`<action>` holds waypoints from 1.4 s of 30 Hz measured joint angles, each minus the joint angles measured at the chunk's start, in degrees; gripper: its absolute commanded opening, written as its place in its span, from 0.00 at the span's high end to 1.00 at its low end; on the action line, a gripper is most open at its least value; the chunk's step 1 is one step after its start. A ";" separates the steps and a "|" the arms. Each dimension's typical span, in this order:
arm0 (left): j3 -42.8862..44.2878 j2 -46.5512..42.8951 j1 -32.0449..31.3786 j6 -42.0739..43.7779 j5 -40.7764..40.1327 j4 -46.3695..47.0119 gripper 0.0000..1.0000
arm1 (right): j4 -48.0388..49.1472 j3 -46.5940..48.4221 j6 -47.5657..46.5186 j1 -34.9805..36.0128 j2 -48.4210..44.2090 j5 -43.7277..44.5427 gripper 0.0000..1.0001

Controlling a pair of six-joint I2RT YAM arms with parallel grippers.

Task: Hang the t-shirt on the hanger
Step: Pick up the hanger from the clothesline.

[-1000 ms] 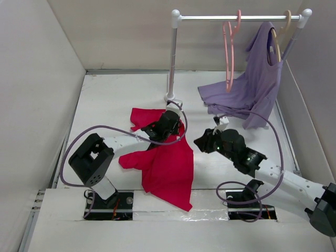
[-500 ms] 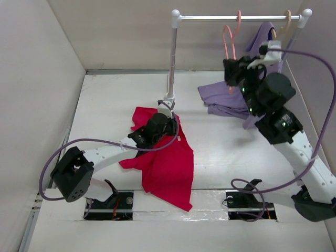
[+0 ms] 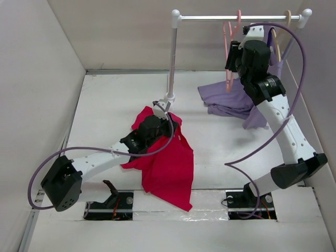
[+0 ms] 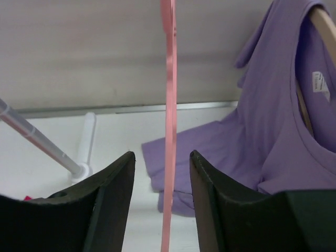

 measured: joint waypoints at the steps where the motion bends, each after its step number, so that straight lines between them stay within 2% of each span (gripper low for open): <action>1: -0.52 -0.68 0.00 0.02 0.20 0.28 1.00 | -0.48 0.26 -0.11 -0.37 0.74 -0.17 0.50; 6: -2.97 -2.60 0.02 0.22 1.09 0.63 1.00 | -1.38 0.63 -0.13 -2.27 3.10 -2.86 0.55; 8: -3.41 -2.60 0.02 0.24 1.57 0.55 1.00 | -1.38 0.70 -0.11 -2.75 3.93 -3.19 0.61; 10: -3.52 -2.60 0.02 0.24 2.03 0.57 1.00 | -1.33 0.70 -0.07 -2.93 4.76 -3.17 0.69; 15: -3.54 -2.58 -0.09 0.22 2.86 0.70 1.00 | -0.85 0.68 -0.42 -2.78 5.86 -3.13 0.99; 24: -3.54 -2.54 -0.11 0.20 2.80 0.72 1.00 | 2.97 0.28 -1.95 -2.73 5.38 -3.04 1.00; 32: -3.54 -2.27 -0.13 0.17 1.40 0.68 1.00 | 9.01 -6.05 -2.38 -2.73 -1.44 -4.48 1.00; 42: 0.20 0.83 -0.04 0.22 -0.96 0.24 1.00 | 14.73 -22.84 -0.72 -0.20 -14.78 -5.70 1.00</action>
